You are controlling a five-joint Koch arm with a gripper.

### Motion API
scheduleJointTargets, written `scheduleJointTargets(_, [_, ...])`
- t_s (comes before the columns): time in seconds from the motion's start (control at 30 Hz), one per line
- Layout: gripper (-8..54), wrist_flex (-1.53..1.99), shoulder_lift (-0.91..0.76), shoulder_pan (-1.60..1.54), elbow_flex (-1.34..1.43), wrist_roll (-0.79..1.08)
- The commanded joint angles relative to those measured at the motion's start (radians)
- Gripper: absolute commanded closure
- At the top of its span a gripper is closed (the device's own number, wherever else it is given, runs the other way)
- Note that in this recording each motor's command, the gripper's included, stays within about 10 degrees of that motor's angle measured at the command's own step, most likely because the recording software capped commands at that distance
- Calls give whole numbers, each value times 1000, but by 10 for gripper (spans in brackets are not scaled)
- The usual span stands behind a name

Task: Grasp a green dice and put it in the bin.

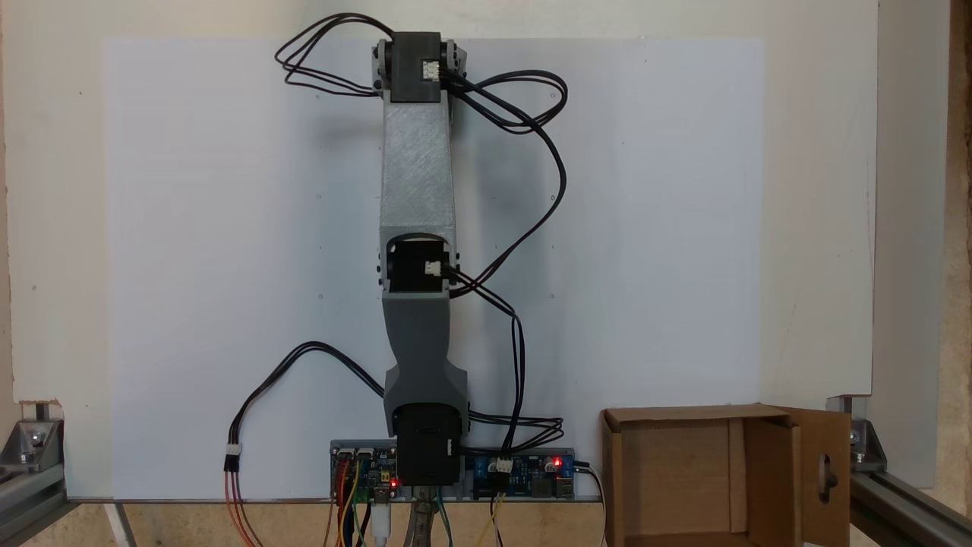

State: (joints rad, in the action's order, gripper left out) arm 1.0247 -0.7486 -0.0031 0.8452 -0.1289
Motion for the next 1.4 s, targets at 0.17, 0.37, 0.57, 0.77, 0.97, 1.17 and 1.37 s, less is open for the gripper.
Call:
scheduleJointTargets(0.17, [41,-6,-18,12,-18,-26])
scheduleJointTargets(0.37, [41,-8,-18,18,-18,-25])
scheduleJointTargets(0.57, [60,-12,-18,26,-18,-25])
scheduleJointTargets(0.77, [197,-3,-18,25,-18,-25])
scheduleJointTargets(0.97, [340,6,-18,25,-18,-25])
scheduleJointTargets(1.17, [340,11,-32,31,-18,-31])
scheduleJointTargets(1.37, [340,66,-240,67,-18,-37])
